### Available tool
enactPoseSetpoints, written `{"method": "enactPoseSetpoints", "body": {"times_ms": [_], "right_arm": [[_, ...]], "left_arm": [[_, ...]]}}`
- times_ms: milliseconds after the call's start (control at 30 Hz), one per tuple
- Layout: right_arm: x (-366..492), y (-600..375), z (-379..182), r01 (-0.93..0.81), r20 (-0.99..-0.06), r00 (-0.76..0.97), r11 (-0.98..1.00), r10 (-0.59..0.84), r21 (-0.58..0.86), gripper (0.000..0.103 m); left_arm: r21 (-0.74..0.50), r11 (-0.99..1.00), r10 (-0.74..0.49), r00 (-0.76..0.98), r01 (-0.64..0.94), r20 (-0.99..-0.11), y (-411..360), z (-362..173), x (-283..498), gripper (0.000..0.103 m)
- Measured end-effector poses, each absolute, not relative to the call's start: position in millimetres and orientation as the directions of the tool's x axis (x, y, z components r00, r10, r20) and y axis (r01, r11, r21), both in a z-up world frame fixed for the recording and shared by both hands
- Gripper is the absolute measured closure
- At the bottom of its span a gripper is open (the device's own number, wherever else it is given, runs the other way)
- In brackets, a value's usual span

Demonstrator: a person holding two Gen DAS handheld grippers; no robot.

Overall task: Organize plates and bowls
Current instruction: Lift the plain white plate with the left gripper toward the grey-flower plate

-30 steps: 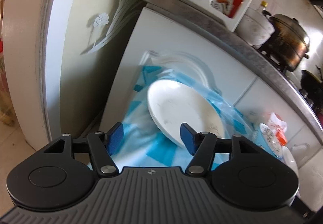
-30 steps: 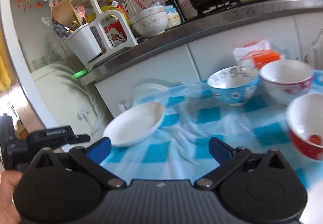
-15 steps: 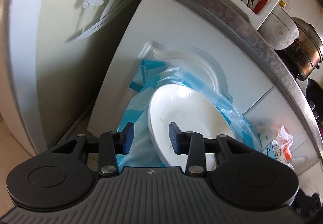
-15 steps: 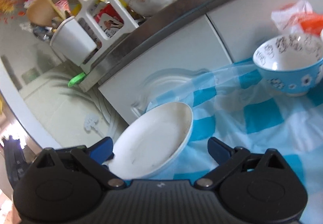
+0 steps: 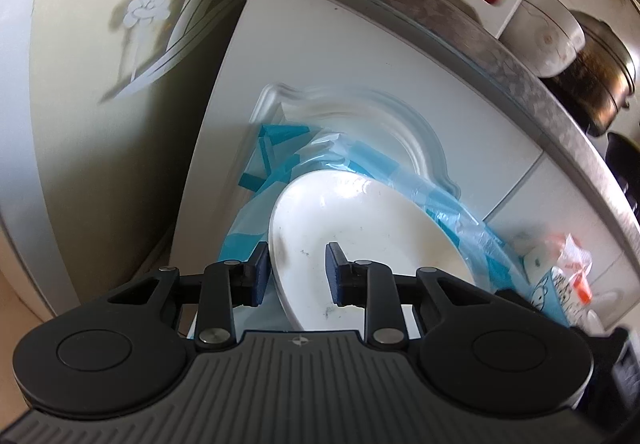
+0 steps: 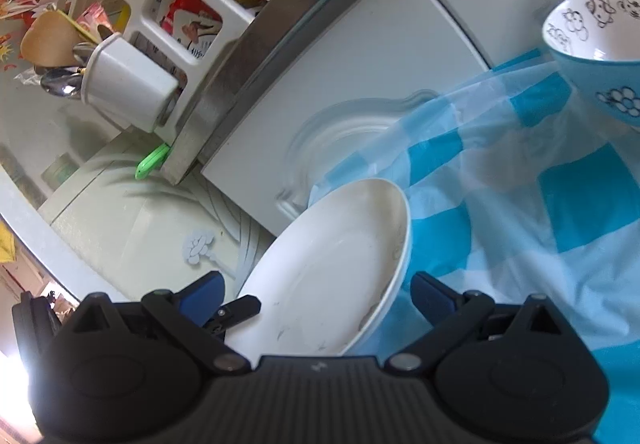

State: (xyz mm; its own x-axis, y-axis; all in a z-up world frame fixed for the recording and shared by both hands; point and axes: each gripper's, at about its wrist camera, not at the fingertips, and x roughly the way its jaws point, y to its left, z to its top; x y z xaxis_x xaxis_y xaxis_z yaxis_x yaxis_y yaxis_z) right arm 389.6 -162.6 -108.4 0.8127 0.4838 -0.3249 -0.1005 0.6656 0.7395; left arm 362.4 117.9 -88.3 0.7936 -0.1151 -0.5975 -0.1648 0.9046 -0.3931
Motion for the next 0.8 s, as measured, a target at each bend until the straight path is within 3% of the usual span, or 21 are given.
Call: {"method": "enactPoseSetpoints", "body": {"times_ms": [467, 800], "right_arm": [[352.6, -152.5, -83.0, -0.139, -0.373, 0.839, 0.819, 0.396, 0.557, 0.003], [305.3, -160.3, -75.4, -0.163, -0.362, 0.845, 0.835, 0.393, 0.526, 0.004]], "left_arm": [[-0.32, 0.943, -0.111, 0.821, -0.091, -0.56, 90.6, -69.5, 326.4, 0.072], [-0.338, 0.939, -0.137, 0.828, -0.066, -0.543, 76.3, -63.0, 289.9, 0.069]]}}
